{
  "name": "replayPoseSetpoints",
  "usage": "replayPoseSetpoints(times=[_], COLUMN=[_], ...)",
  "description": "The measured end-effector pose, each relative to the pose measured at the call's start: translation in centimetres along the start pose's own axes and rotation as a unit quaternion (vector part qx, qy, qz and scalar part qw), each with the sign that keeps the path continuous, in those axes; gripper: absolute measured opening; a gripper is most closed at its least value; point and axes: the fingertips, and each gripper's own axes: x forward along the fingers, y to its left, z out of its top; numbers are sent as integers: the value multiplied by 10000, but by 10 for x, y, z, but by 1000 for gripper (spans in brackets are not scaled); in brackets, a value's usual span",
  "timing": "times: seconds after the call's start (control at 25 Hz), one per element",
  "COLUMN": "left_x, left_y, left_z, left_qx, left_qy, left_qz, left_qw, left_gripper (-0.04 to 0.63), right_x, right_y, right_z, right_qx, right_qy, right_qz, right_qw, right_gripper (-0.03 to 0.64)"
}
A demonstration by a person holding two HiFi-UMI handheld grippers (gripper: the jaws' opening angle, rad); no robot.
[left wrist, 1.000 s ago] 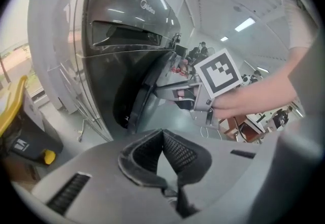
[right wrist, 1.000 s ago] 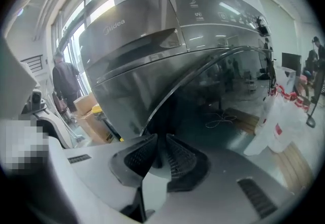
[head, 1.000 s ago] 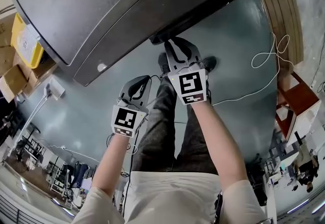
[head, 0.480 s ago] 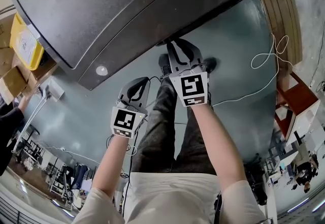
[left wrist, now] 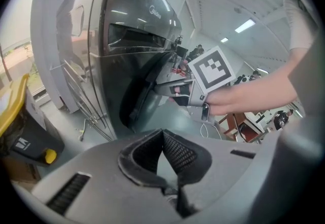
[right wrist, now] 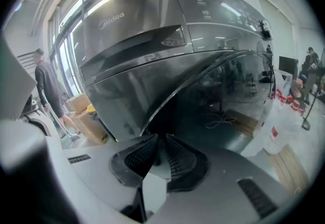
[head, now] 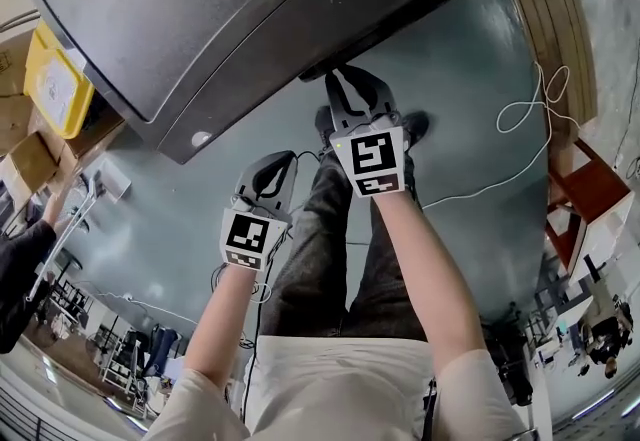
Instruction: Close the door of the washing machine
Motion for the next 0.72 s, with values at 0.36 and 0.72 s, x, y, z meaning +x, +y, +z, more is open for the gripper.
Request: replayPoseSetpoints(times=[0.36, 0.72], left_x=[-53, -143], left_y=[-10, -47], left_z=[67, 143], left_qx=[249, 584], left_qy=[-287, -694], left_qz=[128, -105], left_qw=[9992, 9958], left_gripper=[9, 9], right_x=[-77, -213], right_y=[-13, 9], right_z=[34, 119], right_qx=[-175, -209], right_qy=[259, 177], right_qz=[-102, -155], right_qw=[9995, 9995], right_gripper=[67, 67])
